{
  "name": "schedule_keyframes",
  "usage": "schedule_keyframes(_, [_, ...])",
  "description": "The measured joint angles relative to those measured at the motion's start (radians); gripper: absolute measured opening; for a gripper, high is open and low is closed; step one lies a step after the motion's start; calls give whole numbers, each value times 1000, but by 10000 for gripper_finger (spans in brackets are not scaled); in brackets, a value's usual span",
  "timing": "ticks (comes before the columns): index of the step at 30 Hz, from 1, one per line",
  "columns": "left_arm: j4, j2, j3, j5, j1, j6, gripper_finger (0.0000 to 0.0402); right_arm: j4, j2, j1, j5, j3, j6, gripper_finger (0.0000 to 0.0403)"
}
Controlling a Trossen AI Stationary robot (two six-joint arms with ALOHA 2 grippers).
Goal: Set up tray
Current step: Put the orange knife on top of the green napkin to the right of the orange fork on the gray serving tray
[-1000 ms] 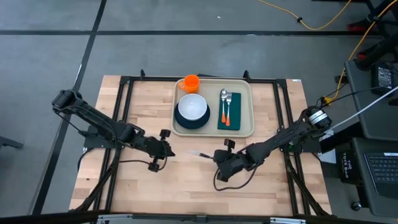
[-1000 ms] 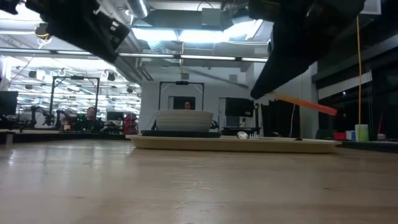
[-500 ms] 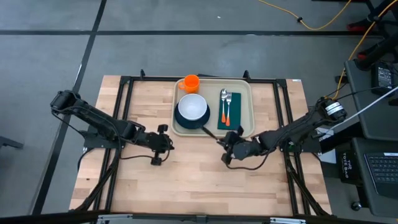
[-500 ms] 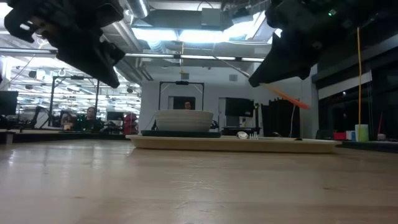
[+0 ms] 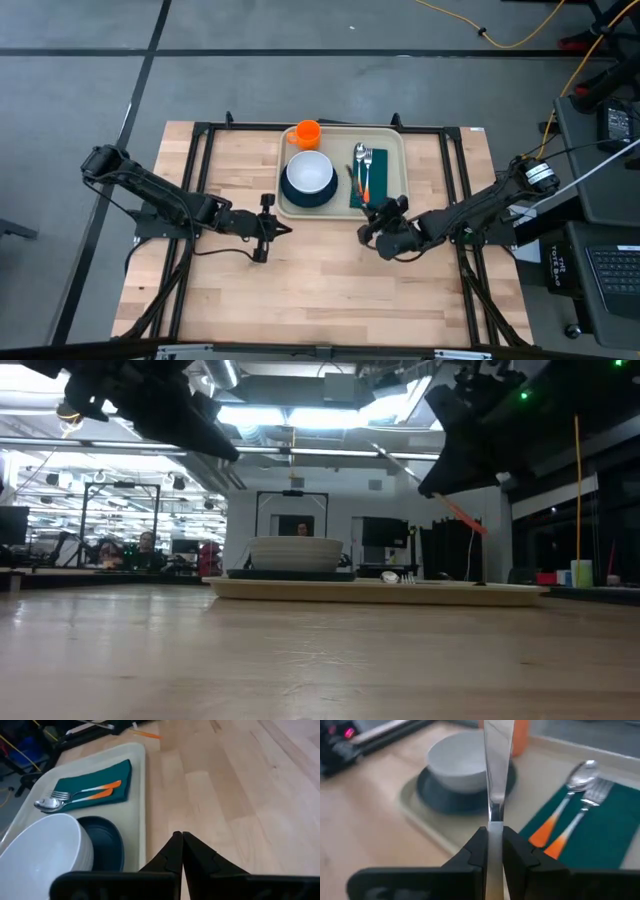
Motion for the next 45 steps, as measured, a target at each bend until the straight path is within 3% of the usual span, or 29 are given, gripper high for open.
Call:
schedule_keyframes(7, [-4, 0, 0, 5, 0, 40, 7, -122, 0, -23, 93, 0, 202, 40])
schedule_keyframes(12, [-5, 0, 0, -2, 0, 147, 2, -152, 0, -99, 24, 0, 244, 40])
schedule_keyframes(16, [-5, 0, 0, -2, 0, 187, 2, -157, 0, -173, -73, 3, 203, 40])
schedule_keyframes(21, [-5, 0, 0, -2, 0, 202, 7, -165, -6, -228, -102, 31, 110, 40])
schedule_keyframes(25, [-9, 0, 0, -2, 0, 204, 7, -181, -6, -231, -97, 128, -48, 40])
schedule_keyframes(33, [-46, 0, 0, -1, 0, 203, 5, -580, -6, -231, 48, 416, -165, 40])
schedule_keyframes(38, [-71, 0, 0, -1, 0, 201, 2, -840, -7, -229, 119, 532, -51, 40])
schedule_keyframes(45, [-71, 1, 0, -1, 0, 190, 5, -952, -7, -244, -11, 508, 174, 40])
